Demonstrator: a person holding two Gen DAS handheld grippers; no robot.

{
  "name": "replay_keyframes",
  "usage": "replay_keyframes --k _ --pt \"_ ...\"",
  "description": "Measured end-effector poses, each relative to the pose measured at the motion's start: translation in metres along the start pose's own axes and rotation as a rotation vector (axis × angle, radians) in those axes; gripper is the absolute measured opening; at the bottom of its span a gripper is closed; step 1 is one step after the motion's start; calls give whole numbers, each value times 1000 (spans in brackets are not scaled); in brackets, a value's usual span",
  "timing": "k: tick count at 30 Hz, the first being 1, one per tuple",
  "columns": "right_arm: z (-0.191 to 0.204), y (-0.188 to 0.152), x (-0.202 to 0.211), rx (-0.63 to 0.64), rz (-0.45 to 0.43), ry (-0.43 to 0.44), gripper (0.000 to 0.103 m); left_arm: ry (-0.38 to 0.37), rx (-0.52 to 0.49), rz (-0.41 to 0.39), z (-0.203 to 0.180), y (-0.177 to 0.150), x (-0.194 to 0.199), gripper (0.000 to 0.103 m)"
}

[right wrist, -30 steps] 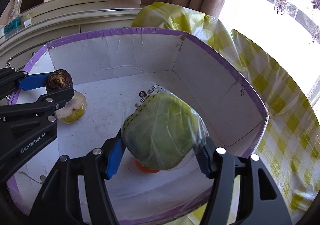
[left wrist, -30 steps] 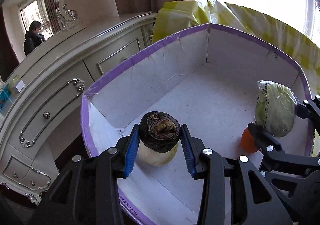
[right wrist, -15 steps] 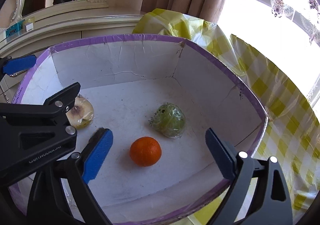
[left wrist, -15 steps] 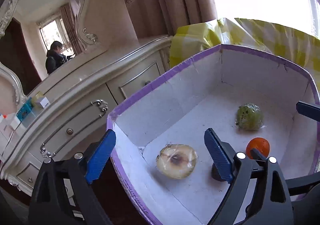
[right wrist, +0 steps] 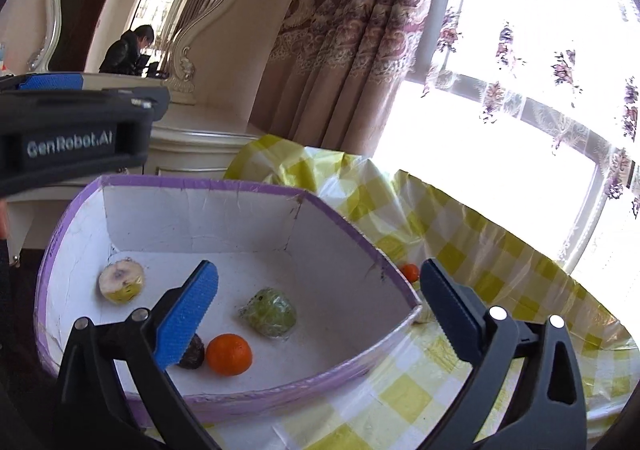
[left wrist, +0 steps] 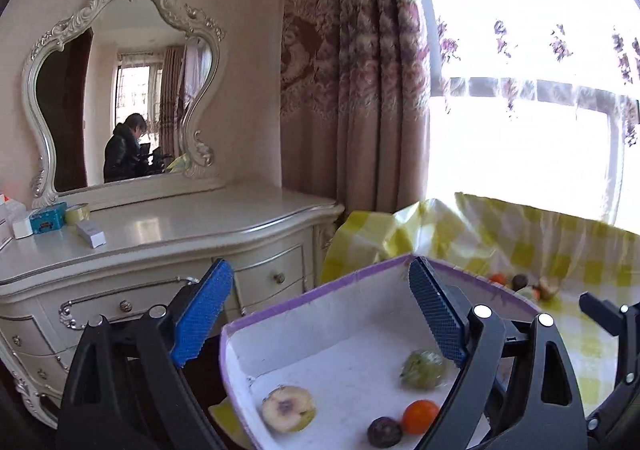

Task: Organize fruits
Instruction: 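Withdraw both tools from the box back over the table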

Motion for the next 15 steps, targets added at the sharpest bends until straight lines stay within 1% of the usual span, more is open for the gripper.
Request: replay_keyframes --k 3,5,9,12,15 --pt "-51 -18 4 -150 7 -64 101 -116 -22 -79 -35 8 19 87" --pt "-90 -38 2 -271 51 -118 101 -196 -53 -96 -62 6 25 87" --pt "-165 -94 -10 -499 177 -227 101 -393 -111 -32 -120 -14 25 87" --pt "-206 -134 -16 -635 253 -292 101 -508 -246 34 -171 -44 21 87" --pt "-233 -167 -25 -718 324 -330 101 -588 -406 135 -220 -85 10 87"
Point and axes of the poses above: each gripper's, at about its wrist camera, not at the fingertips, and x roughly against the way its jaws point, z to its left, y to its top, the point moved 3 cm from there along -x, roughly the way its jaws point, and after that the axes turned 3 degrees about -y, right-handed, at the moved point
